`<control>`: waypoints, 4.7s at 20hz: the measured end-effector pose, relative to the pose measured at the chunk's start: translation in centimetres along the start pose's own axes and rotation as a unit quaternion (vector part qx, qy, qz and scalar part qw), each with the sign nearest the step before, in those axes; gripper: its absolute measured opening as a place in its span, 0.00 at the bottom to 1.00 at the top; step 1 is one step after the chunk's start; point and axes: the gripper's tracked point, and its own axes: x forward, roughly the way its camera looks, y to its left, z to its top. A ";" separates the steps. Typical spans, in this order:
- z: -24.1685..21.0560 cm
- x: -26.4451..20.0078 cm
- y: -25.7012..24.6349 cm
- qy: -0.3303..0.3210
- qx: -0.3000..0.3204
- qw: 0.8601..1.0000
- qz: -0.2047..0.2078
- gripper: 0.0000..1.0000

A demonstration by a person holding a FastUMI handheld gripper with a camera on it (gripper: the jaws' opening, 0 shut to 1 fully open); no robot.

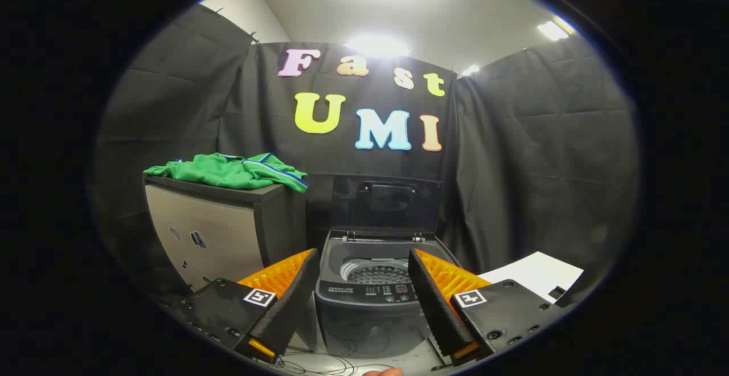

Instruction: Put the clothes into the washing machine and then close the washing machine lid.

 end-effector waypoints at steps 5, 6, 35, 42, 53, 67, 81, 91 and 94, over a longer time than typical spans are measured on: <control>0.1 0.2 0.1 0.000 -0.010 1.000 0.000 0.98; 0.2 0.3 0.0 -0.001 -0.009 1.000 0.000 0.98; 2.3 2.0 1.5 0.000 -0.026 1.000 0.014 0.98; 6.6 5.3 4.1 0.018 0.034 0.999 0.032 0.98; 15.0 12.5 12.9 0.081 0.067 0.985 0.140 0.96; 15.7 16.3 28.3 0.183 -0.016 0.952 0.245 0.96; 9.3 18.8 31.8 0.254 -0.066 0.937 0.229 0.97; 9.0 18.5 32.1 0.257 -0.045 0.935 0.239 0.93; 9.0 18.4 32.2 0.269 -0.048 0.931 0.241 0.93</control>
